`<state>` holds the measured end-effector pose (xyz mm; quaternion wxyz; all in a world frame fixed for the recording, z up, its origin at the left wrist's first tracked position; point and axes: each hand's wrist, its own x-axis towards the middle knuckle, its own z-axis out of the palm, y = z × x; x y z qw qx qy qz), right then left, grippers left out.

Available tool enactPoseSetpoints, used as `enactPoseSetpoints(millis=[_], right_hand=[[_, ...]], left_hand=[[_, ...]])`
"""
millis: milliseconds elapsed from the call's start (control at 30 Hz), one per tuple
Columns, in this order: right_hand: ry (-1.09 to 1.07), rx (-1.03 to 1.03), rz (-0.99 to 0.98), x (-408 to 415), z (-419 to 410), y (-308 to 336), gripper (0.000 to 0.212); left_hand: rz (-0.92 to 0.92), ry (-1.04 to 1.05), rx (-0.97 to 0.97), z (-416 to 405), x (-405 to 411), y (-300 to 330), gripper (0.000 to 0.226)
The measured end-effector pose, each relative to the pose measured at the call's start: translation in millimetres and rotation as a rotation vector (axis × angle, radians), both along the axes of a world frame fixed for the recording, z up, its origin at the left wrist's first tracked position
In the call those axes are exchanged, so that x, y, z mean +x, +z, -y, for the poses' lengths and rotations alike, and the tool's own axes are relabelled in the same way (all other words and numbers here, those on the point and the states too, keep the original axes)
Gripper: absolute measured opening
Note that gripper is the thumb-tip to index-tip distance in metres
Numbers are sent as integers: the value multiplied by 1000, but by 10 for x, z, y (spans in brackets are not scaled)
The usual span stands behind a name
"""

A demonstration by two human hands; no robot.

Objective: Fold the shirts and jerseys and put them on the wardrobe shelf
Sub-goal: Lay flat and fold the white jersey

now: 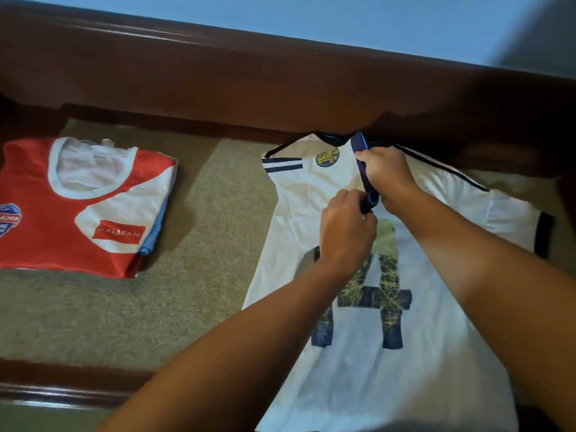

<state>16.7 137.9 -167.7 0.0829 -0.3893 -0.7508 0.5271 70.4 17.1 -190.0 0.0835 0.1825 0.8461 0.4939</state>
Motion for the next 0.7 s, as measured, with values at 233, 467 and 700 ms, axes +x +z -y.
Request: enactPoseSetpoints(millis=[233, 467, 700], right_hand=[[53, 164, 155, 246, -297, -432, 25], [119, 404, 297, 328, -260, -553, 20], [114, 459, 275, 311, -296, -641, 28]], left_hand=[[5, -123, -63, 95, 11, -256, 27], [-111, 101, -473, 527, -926, -328, 39], [-33, -22, -700, 485, -1655, -340, 37]])
